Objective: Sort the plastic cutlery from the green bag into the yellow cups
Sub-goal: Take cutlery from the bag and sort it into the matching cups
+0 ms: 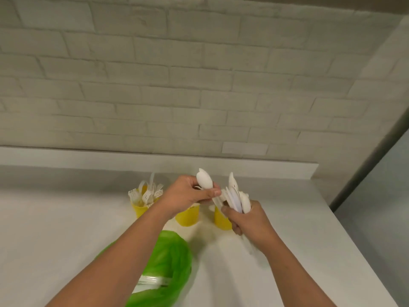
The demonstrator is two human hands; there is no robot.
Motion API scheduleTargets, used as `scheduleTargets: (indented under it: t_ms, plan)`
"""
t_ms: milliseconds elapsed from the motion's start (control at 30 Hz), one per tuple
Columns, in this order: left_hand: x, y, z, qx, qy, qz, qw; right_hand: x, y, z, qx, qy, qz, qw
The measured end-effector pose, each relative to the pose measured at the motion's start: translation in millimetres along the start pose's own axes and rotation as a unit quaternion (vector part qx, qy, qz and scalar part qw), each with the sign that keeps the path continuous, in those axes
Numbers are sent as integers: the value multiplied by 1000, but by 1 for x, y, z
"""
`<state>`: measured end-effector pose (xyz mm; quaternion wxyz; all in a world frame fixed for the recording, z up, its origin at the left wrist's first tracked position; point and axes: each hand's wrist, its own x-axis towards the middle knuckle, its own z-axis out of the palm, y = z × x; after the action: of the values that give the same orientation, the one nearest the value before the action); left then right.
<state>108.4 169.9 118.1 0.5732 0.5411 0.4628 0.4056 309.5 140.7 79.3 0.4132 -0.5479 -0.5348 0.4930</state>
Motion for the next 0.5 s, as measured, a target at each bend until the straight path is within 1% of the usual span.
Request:
scheduleTargets:
  t_ms: [33,100,167,267,333,400,433,500]
  plan:
    - [10,0,4,9,15,12,1000,6,4,-10,24,13,8,1000]
    - [28,-3,12,63,76,43,994,15,13,-28,73,43,20,996]
    - [46,-5,21,146,140,72,977,20,18,-43,104,70,33,992]
    - [70,-5,35,230,192,102,948,27,25,-60,115,88,46,988]
    - [86,-10,42,244,205,102,942,34,31,-67,113,95,51,988]
    - [99,-15,47,260,198,88,941,39,38,-70,119,104,60,986]
    - [103,-17,49,287,190,83,935,41,40,-69,123,105,64,985]
    - [110,-21,54,383,160,77,907,43,42,-68,137,99,66,983]
